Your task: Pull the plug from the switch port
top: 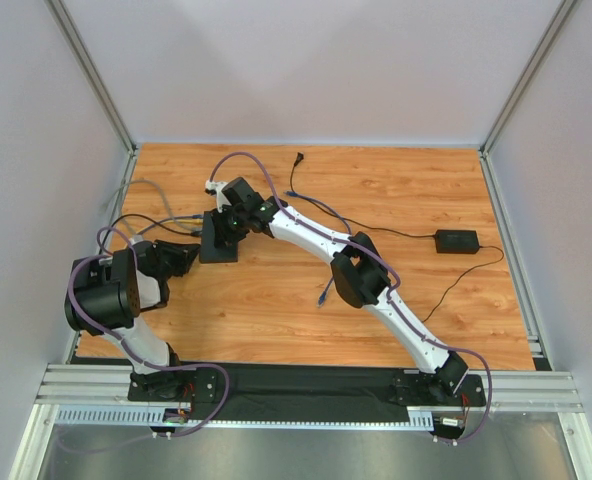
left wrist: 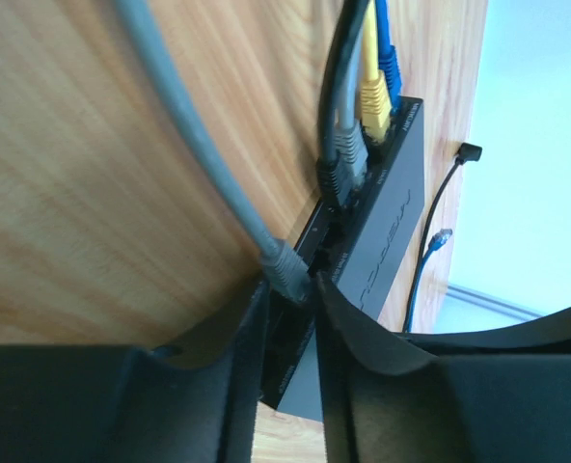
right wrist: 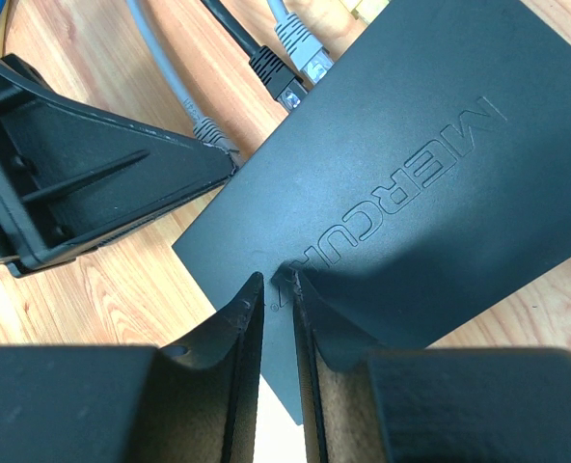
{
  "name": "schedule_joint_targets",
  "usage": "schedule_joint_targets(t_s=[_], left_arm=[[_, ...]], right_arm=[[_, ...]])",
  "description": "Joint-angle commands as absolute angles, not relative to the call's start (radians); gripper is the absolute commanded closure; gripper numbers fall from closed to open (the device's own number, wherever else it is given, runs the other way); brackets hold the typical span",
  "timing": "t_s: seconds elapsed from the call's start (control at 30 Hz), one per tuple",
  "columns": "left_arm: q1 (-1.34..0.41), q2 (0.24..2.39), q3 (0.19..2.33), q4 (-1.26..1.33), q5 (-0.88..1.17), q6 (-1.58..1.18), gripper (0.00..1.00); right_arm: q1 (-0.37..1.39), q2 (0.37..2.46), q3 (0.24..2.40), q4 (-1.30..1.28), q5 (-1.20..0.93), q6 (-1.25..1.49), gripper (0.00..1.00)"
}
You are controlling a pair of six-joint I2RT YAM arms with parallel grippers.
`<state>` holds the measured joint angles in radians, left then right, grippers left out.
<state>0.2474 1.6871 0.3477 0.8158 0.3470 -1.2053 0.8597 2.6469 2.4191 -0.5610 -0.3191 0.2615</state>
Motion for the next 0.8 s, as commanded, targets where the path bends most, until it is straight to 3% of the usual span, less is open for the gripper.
schedule_joint_targets(t_s=[0.0, 0.23, 0.4, 0.57, 0.77], left_arm=[[0.245, 1.689, 0.311, 0.772, 0.290, -1.178, 0.67], [0.245, 1.724, 0.301, 0.819, 0.297, -1.209, 0.71], [0.245, 1.755, 0.291, 0.861, 0.304, -1.227, 0.81], [0.247, 1.737, 0.298, 0.844, 0.290, -1.224, 1.00], [0.259, 1.655, 0.295, 0.735, 0.253, -1.204, 1.00]], right_arm=[[0.850, 2.674, 2.433, -0.555, -0.299, 0.256, 0.80], [0.845, 2.675, 2.431, -0.561, -0.293, 0.253, 0.80], [0.847, 2.680, 2.433, -0.563, -0.287, 0.262, 0.81], [0.845, 2.691, 2.445, -0.571, -0.281, 0.271, 0.83], [0.844, 2.694, 2.445, -0.577, -0.275, 0.272, 0.83]])
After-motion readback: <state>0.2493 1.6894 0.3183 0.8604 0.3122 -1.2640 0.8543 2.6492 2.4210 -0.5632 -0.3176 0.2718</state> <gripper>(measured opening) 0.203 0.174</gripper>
